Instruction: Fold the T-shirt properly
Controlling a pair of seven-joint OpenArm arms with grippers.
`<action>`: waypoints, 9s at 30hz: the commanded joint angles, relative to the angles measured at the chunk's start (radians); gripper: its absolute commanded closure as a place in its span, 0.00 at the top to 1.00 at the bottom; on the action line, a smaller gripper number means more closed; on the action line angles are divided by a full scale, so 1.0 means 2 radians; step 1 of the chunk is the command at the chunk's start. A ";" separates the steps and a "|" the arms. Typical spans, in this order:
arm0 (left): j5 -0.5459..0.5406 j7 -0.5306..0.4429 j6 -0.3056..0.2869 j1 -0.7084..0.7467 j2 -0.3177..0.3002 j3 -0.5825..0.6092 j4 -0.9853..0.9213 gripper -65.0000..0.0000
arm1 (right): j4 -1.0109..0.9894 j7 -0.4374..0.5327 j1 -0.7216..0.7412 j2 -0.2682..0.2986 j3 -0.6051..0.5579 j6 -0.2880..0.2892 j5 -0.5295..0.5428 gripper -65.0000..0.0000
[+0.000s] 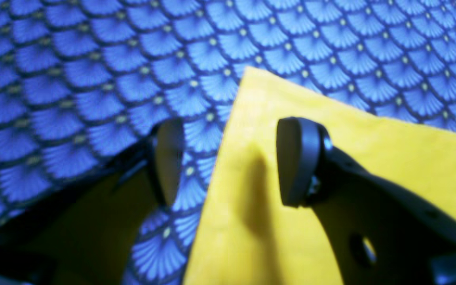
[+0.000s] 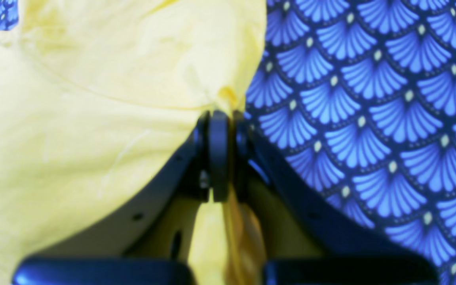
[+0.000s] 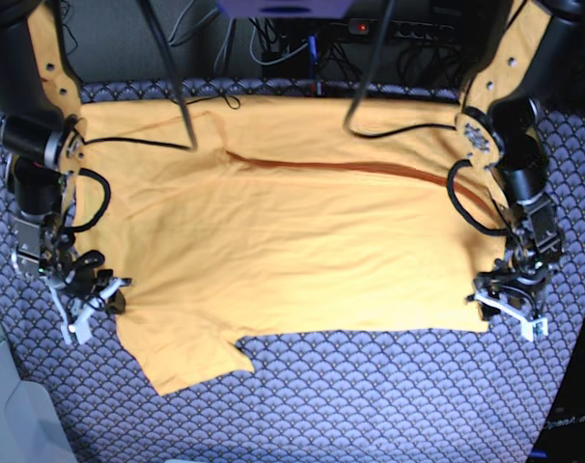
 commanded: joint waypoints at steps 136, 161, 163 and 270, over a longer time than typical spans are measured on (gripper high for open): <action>-0.138 0.214 -0.037 0.362 0.079 0.048 0.568 0.00 | 0.769 -0.171 -0.518 -0.139 0.157 0.002 0.038 0.00; -0.138 0.214 -0.037 0.389 0.080 0.048 0.514 0.00 | 0.767 -0.175 -0.534 -0.153 0.180 0.002 0.037 0.00; -0.138 0.214 -0.037 0.391 0.080 0.048 0.514 0.00 | 0.767 -0.175 -0.538 -0.153 0.180 0.002 0.037 0.00; -0.094 0.145 -0.104 0.264 0.081 -0.022 0.321 0.55 | 0.582 -0.279 -0.313 -0.067 0.098 0.002 0.036 0.52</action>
